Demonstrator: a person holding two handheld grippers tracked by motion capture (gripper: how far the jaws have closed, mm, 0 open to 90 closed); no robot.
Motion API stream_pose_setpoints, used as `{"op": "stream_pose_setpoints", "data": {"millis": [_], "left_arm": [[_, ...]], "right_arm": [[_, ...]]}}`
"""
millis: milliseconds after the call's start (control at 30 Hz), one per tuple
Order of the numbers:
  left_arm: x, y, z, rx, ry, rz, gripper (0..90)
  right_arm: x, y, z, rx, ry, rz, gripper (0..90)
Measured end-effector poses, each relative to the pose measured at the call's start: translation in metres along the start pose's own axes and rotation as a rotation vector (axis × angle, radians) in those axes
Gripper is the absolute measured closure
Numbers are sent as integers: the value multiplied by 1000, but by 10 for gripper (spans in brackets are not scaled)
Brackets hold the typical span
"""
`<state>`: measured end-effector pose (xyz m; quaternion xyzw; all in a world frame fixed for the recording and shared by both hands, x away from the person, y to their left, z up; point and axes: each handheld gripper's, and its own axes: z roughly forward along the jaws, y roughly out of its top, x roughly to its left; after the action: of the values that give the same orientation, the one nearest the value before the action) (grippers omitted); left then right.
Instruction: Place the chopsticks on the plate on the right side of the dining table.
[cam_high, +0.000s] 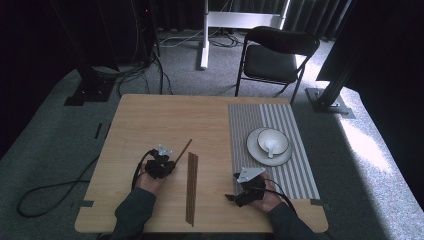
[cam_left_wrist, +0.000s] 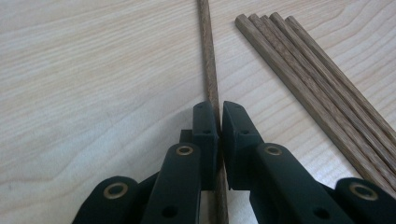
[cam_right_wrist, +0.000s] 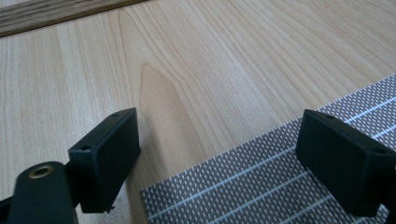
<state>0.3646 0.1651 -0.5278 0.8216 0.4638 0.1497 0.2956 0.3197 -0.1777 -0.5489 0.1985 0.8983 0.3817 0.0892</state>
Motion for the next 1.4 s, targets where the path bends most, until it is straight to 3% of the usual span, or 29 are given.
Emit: {"op": "stream_pose_setpoints", "data": {"millis": [733, 1400], "left_arm": [[1, 21, 2, -26, -3, 18, 846], [-3, 43, -7, -66, -6, 45, 846]], "right_arm": [[0, 0, 0, 0, 0, 0, 128], [0, 0, 0, 1, 0, 2, 128]]}}
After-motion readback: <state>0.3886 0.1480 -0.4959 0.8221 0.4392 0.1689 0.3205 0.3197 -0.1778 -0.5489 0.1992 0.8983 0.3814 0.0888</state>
